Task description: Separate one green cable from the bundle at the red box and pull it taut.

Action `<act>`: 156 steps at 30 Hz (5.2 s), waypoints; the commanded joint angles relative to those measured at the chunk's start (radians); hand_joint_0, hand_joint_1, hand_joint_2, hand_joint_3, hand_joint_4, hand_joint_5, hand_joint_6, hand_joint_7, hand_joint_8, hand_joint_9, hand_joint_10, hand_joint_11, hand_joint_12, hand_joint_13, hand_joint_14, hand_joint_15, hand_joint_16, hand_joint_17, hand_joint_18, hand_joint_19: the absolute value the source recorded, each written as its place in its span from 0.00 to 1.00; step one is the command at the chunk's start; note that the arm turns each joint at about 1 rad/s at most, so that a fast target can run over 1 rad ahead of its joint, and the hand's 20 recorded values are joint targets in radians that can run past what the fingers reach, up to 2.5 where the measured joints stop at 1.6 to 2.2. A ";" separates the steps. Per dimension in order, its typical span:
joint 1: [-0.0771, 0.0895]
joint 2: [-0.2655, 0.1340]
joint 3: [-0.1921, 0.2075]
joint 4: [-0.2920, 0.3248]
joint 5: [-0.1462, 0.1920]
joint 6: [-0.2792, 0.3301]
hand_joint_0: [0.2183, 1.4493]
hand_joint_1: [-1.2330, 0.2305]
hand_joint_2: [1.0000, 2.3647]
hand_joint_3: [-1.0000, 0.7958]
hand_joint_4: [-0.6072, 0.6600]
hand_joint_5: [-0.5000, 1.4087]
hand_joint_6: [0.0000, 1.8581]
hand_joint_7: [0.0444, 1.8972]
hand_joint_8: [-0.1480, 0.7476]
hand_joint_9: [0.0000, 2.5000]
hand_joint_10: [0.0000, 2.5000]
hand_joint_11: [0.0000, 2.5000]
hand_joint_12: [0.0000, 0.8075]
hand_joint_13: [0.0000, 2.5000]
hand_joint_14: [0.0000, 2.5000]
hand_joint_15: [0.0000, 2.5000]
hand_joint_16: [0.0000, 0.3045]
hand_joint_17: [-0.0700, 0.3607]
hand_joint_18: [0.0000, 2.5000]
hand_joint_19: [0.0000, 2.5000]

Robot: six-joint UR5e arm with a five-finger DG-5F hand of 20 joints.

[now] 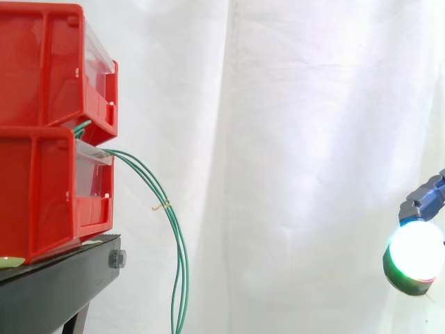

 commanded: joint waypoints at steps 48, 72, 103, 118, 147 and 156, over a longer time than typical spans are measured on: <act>0.000 0.000 0.000 -0.001 0.000 0.000 0.23 0.41 0.00 0.28 0.66 0.20 0.27 0.40 0.45 0.59 0.01 0.27 0.45 0.53 0.01 0.23 0.16 0.42 0.43 0.32; 0.000 0.000 0.000 -0.001 0.000 0.000 0.25 0.45 0.00 0.28 0.65 0.18 0.27 0.38 0.47 0.47 0.01 0.22 0.46 0.42 0.01 0.20 0.17 0.43 0.36 0.31; 0.003 0.001 0.000 -0.001 -0.004 0.006 0.26 0.45 0.00 0.28 0.66 0.18 0.27 0.38 0.46 0.48 0.01 0.23 0.46 0.43 0.01 0.21 0.16 0.42 0.35 0.31; 0.000 0.000 0.000 -0.004 -0.008 0.005 0.26 0.45 0.00 0.28 0.66 0.18 0.27 0.39 0.46 0.48 0.01 0.23 0.46 0.43 0.01 0.20 0.16 0.42 0.35 0.31; 0.000 0.000 0.000 -0.004 -0.003 -0.002 0.26 0.45 0.00 0.28 0.66 0.18 0.27 0.38 0.46 0.48 0.01 0.23 0.46 0.43 0.01 0.21 0.16 0.42 0.35 0.32; 0.000 0.000 0.000 -0.004 -0.003 -0.002 0.26 0.45 0.00 0.28 0.66 0.18 0.27 0.38 0.46 0.48 0.01 0.23 0.46 0.43 0.01 0.21 0.16 0.42 0.35 0.32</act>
